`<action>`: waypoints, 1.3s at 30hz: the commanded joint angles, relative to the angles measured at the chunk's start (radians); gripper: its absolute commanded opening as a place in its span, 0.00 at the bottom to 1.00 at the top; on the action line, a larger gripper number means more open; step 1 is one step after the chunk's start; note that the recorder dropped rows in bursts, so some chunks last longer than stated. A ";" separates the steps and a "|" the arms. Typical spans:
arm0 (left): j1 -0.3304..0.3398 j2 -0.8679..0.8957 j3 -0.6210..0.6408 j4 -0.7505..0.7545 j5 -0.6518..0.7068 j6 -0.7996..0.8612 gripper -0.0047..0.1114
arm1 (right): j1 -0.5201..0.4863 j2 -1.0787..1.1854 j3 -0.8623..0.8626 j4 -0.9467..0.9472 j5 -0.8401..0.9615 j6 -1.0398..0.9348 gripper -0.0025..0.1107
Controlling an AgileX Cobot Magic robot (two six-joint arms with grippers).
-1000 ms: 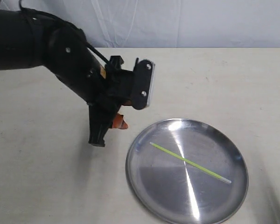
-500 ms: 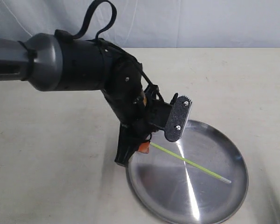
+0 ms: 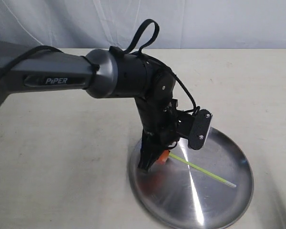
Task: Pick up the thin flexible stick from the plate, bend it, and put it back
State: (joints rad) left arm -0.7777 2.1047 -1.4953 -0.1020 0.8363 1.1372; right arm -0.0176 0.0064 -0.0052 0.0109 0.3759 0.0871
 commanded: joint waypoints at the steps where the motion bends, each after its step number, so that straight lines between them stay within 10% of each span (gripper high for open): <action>1: -0.002 0.036 -0.026 -0.018 0.029 -0.009 0.47 | -0.004 -0.006 0.005 0.000 -0.015 -0.004 0.02; 13: 0.000 0.073 -0.031 -0.016 0.011 -0.013 0.47 | -0.004 -0.006 0.005 0.000 -0.012 -0.004 0.02; 22: 0.000 0.073 -0.031 0.015 0.041 -0.108 0.25 | -0.004 -0.006 0.005 0.000 -0.012 -0.004 0.02; 39: 0.000 0.073 -0.140 0.102 0.014 -0.340 0.47 | -0.004 -0.006 0.005 0.002 -0.014 -0.004 0.02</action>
State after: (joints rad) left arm -0.7777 2.1787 -1.6119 -0.0270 0.8904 0.8788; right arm -0.0176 0.0064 -0.0052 0.0128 0.3759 0.0871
